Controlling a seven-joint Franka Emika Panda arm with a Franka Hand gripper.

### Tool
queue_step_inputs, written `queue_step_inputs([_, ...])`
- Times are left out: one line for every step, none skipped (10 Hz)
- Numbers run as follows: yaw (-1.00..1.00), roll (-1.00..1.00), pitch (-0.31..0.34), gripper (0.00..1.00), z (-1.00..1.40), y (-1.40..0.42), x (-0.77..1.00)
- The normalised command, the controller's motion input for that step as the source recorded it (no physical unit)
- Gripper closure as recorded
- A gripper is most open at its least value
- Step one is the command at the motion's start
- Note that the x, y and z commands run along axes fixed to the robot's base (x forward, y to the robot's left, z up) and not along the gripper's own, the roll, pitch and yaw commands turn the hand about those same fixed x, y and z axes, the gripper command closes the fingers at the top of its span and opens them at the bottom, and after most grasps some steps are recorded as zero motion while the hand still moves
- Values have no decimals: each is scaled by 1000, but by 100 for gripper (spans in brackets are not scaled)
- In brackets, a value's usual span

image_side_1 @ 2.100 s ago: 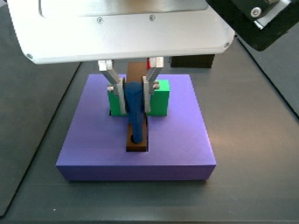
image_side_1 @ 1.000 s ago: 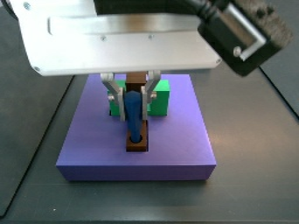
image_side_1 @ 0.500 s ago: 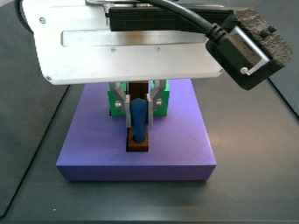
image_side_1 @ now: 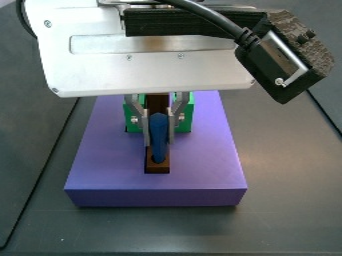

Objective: Pick up the blue object. Move up. Place the blue object on the fixture. Regrasp the blue object. Move to above the board. Insert the blue object.
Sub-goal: Insert the blue object.

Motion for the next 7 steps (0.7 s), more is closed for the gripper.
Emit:
queue_step_inputs([0, 31, 0, 100, -231, 0, -163])
queue_step_inputs([0, 10, 0, 100, -180, 0, -214])
queue_step_inputs([0, -7, 0, 100, -100, -66, -220])
queue_step_inputs([109, -109, -19, 100, -169, -89, -74])
queue_step_inputs([86, -91, -16, 100, -263, -51, 0])
queue_step_inputs([74, -50, 0, 100, -326, -31, 17])
queue_step_inputs([69, 0, 0, 100, -369, -49, 80])
